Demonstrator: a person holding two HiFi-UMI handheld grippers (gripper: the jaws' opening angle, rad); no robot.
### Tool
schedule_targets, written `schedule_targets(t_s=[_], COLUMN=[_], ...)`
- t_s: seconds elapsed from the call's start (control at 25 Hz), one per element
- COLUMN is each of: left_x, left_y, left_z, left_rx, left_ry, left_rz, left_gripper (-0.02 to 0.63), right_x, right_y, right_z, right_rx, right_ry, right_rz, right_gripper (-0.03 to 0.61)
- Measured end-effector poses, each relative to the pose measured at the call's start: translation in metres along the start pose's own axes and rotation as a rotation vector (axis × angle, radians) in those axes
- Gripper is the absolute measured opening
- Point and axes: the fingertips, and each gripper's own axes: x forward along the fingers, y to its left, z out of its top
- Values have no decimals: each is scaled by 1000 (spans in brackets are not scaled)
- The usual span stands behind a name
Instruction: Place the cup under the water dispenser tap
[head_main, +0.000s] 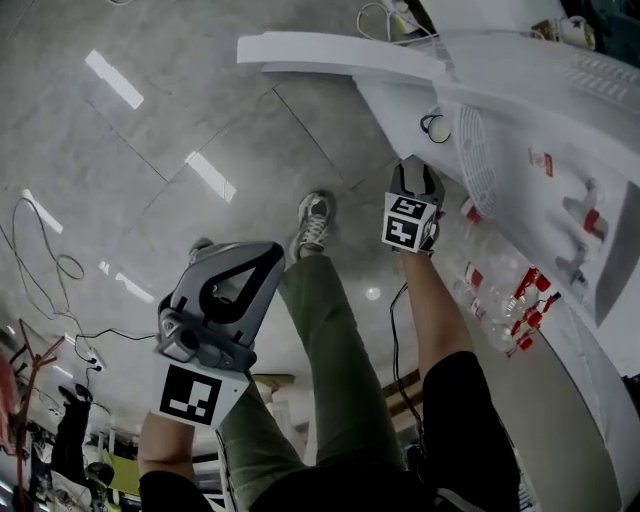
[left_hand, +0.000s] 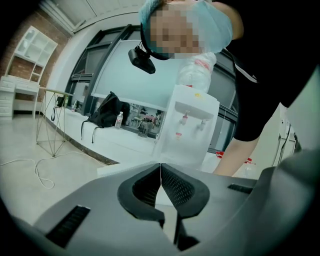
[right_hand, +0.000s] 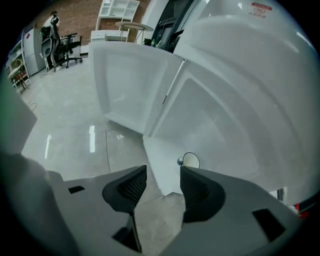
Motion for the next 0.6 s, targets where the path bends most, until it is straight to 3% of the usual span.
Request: schedule_targets(t_s=[0.4,0.6], left_x=[54,74], left_y=[10,15], left_z=[-28,-45], left_rx=[-23,-64], left_ry=[-30,-34], left_rz=[0,15], left_gripper=[20,20], right_x=[89,122], right_y=[-32,-48], right_z=[-8,-4], right_rx=[-90,-35], right_ry=[50,90], right_rz=[-54,-91], right_gripper=[198,198])
